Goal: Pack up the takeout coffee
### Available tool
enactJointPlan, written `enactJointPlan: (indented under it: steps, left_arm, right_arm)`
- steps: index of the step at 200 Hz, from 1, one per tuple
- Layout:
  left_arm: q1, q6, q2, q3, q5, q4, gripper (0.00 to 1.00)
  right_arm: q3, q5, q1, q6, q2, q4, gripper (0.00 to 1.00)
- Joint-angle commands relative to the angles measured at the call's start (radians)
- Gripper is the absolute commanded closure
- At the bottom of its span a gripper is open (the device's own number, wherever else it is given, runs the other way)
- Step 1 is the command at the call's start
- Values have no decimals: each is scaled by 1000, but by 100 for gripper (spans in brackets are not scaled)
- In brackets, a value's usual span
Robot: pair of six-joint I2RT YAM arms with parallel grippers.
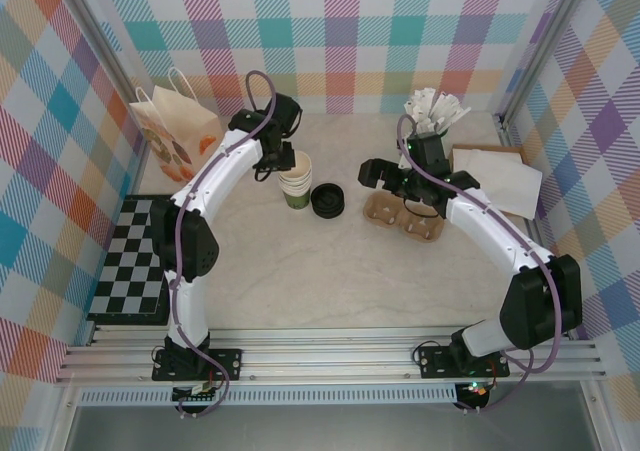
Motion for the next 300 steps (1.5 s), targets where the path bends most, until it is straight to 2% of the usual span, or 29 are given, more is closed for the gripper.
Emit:
enactJointPlan:
  steps: [1, 32, 71, 136, 166, 217, 300]
  left_arm:
    - [-1, 12, 4, 32, 2, -44, 75]
    - [-1, 19, 3, 31, 12, -49, 86]
    - [-1, 23, 5, 30, 21, -49, 82]
    - [-3, 23, 1, 39, 26, -44, 100]
    - [-1, 23, -19, 49, 53, -24, 100]
    - [3, 1, -131, -48, 114, 135, 100]
    - [73, -43, -219, -150, 210, 234, 100]
  right_arm:
    - [35, 10, 6, 1, 19, -26, 0]
    - [38, 9, 7, 4, 22, -28, 0]
    - [38, 15, 9, 5, 20, -34, 0]
    - [38, 27, 10, 1, 12, -46, 0]
    - [42, 12, 12, -8, 11, -43, 0]
    - [44, -45, 14, -18, 14, -14, 0]
    - [107, -106, 44, -42, 43, -34, 2]
